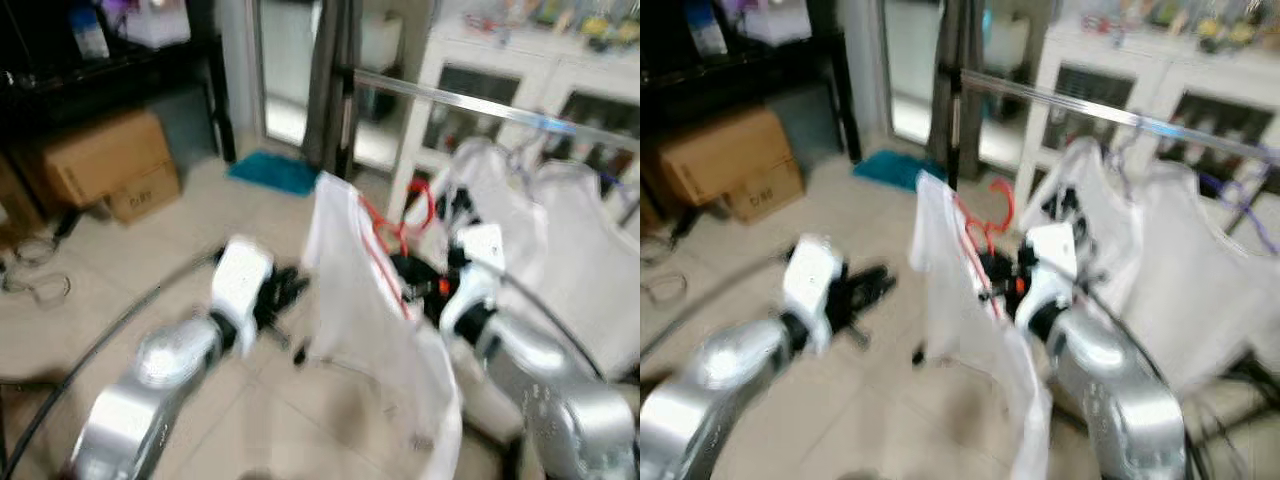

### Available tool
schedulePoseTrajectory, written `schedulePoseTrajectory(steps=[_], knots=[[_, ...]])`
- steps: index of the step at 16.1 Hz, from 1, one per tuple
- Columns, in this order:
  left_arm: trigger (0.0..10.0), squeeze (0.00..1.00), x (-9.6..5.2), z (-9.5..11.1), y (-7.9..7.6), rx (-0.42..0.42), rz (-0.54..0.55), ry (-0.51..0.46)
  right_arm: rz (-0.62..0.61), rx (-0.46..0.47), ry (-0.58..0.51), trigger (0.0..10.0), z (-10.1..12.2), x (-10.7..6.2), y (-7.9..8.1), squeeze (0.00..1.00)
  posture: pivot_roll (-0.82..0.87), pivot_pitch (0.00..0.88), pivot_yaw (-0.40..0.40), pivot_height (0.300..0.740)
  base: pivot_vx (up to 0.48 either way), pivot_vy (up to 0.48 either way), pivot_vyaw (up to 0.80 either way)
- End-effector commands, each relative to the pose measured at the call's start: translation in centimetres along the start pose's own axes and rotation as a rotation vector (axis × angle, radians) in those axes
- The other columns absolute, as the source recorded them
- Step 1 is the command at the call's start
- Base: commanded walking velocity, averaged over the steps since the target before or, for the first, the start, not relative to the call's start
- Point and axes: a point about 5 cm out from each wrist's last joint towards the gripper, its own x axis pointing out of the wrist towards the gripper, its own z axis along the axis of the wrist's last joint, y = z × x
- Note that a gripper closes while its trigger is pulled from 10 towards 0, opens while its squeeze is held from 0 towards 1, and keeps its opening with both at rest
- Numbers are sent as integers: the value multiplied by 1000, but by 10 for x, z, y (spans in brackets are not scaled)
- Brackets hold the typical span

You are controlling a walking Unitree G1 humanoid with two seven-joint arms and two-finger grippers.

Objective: Hang hanger

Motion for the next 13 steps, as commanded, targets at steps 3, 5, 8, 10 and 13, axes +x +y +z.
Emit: schedulePoseTrajectory(steps=[3, 5, 8, 10, 13], knots=[[10000, 1000, 14, 10, 15, 58, 121, -48, 113, -10, -65, 0, 18, 5, 12, 0, 67, 0, -45, 740, 0, 0, 0], [10000, 1000, 23, 13, 23, 92, 173, -53, 149, -18, -71, 0, 22, 8, 14, 0, 62, 0, -51, 740, 0, 0, 0], [10000, 961, 33, 18, 26, 113, 188, -86, 216, -25, -74, 0, 24, 8, 22, 0, 62, 0, -51, 740, 0, 0, 0], [10000, 0, 37, 18, 27, 117, 188, -105, 238, -29, -79, 0, 26, 8, 24, 0, 51, 0, -50, 740, 0, 0, 0], [10000, 0, 43, 20, 26, 103, 152, -145, 260, -34, -84, 0, 27, 7, 26, 0, 50, 0, -50, 740, 0, 0, 0]])
